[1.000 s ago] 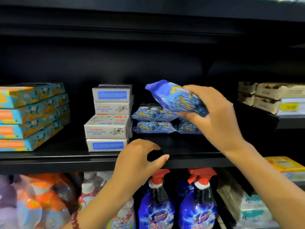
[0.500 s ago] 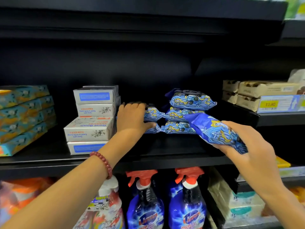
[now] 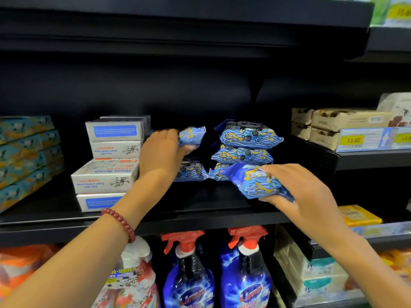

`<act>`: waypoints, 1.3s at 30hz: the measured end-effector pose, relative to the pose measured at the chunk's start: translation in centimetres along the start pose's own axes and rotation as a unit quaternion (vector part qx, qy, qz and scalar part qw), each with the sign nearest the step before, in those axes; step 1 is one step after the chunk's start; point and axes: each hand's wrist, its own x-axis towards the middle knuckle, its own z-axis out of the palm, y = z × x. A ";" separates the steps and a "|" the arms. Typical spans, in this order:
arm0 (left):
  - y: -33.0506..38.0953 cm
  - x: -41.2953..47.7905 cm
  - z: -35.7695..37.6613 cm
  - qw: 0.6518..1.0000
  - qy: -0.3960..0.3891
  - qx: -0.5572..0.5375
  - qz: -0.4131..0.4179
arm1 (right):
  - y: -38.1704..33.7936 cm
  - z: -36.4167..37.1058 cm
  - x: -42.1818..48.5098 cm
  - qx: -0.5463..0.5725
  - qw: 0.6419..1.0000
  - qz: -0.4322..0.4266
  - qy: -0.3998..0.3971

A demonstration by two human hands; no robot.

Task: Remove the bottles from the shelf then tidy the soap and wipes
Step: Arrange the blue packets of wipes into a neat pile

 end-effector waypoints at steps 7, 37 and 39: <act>-0.1 -2.7 -2.2 0.982 0.104 -0.154 0.041 | -0.4 2.4 0.7 -0.015 0.997 0.013 -0.069; 4.6 -2.6 -2.9 0.971 0.103 -0.127 0.175 | -0.6 2.7 0.9 0.017 0.991 0.103 -0.082; 5.8 -2.6 -2.5 0.970 0.093 -0.104 0.200 | -1.5 2.4 -1.1 0.061 0.993 0.097 -0.011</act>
